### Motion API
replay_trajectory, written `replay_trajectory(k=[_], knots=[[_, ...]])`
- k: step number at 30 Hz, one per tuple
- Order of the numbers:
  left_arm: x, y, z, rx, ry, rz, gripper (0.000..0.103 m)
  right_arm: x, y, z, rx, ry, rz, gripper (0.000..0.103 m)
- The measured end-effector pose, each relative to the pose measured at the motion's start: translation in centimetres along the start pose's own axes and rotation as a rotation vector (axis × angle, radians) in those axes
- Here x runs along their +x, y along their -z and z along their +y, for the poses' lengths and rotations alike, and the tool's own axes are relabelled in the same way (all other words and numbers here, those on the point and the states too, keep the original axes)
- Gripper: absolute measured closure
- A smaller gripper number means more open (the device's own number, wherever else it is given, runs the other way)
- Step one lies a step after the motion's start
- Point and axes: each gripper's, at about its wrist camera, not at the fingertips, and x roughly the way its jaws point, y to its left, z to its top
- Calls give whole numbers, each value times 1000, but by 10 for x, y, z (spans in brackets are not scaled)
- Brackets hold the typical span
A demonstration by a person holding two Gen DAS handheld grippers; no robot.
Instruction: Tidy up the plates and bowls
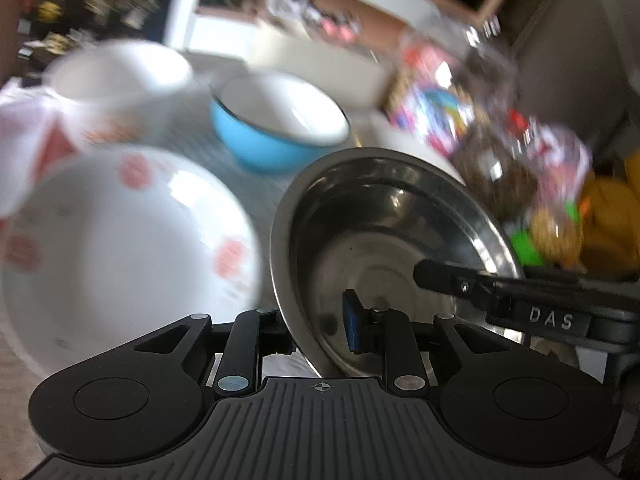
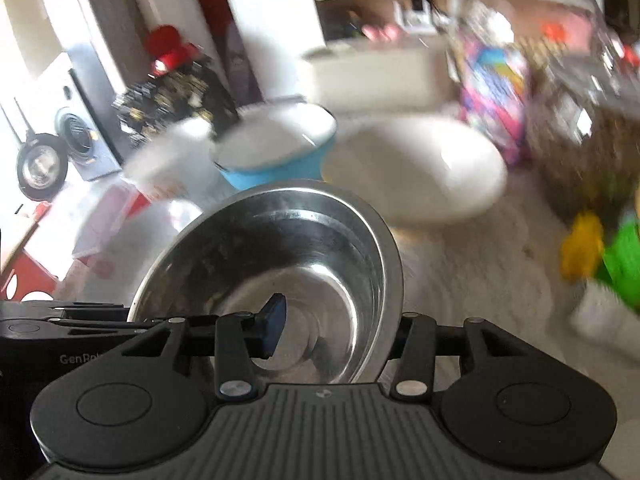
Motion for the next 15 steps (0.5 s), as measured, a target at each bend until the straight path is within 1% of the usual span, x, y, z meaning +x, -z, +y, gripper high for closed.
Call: replay_trajectory(k=[1,4,6,8,10,11,12,13,15], knots=[[-9,-2,8,-6,-22,-32,79,0,-5,8,-15,-13,-11,57],[-25,-4,31,-20,-107,-89,79,8,-15,39,-71,-54,-19,57],[-29,-3,51,-44,-184,-99,80,23,-18,60,-99,-91,0,57],[-33,-2,69,-68,-239,-85,82,44,-20,77,-110,-131,42,57],[-38,1,84,-94,-274,-81,82,62,-19,92,-104,-158,86,57],[-39,3,90,-107,-289,-82,79,69,-20,99,-101,-167,102,57],[-40,4,97,-119,-303,-80,82,76,-22,107,-105,-169,108,57],[-42,6,105,-135,-311,-85,78,80,-23,116,-114,-162,113,57],[-47,6,113,-168,-283,-105,80,87,-23,128,-129,-149,120,56]])
